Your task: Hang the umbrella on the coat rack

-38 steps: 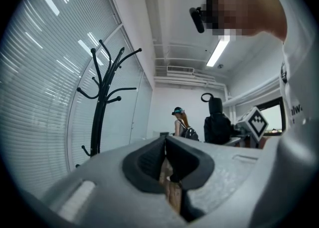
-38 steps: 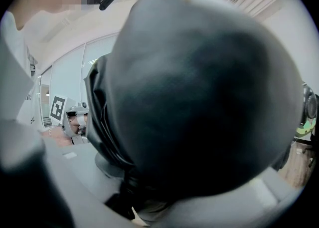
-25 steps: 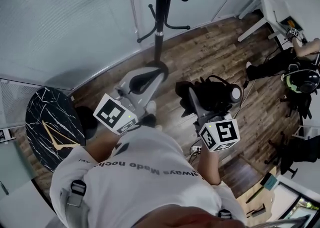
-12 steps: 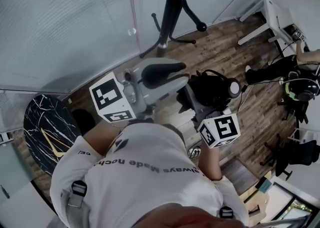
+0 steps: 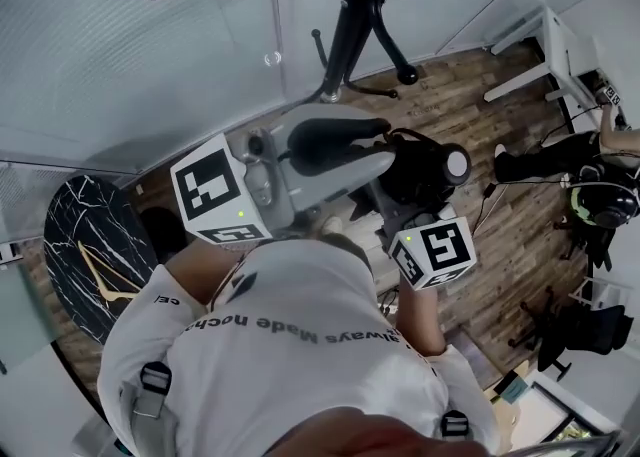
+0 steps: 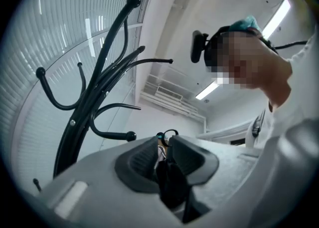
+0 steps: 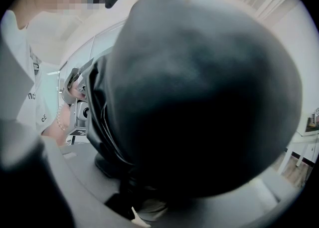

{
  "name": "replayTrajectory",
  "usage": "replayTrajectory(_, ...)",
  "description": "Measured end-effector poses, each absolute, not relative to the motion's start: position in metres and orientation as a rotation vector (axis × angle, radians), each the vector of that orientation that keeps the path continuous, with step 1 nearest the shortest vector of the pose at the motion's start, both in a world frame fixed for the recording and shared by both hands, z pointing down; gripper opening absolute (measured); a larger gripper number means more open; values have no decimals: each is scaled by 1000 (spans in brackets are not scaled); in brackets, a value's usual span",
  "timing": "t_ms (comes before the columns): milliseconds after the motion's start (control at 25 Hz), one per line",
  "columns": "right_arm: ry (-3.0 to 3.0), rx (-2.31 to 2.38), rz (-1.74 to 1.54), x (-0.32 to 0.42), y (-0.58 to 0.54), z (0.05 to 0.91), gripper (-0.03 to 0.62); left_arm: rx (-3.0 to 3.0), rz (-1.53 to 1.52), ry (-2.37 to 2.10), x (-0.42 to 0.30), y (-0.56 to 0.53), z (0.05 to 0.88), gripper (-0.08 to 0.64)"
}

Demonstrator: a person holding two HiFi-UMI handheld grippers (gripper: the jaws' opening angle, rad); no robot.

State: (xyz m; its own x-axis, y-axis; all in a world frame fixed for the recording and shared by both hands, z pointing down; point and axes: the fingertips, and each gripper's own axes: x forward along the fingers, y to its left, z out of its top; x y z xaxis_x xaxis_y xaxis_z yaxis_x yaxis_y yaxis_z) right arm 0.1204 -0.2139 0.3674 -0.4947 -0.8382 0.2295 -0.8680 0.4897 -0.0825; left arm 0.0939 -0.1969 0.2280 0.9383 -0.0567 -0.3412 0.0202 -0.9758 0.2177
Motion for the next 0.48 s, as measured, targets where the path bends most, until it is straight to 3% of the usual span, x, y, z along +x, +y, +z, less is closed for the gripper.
replayTrajectory(480, -2591, 1320, 282, 129, -249, 365, 245, 2903, -496, -311, 104, -234, 225, 78)
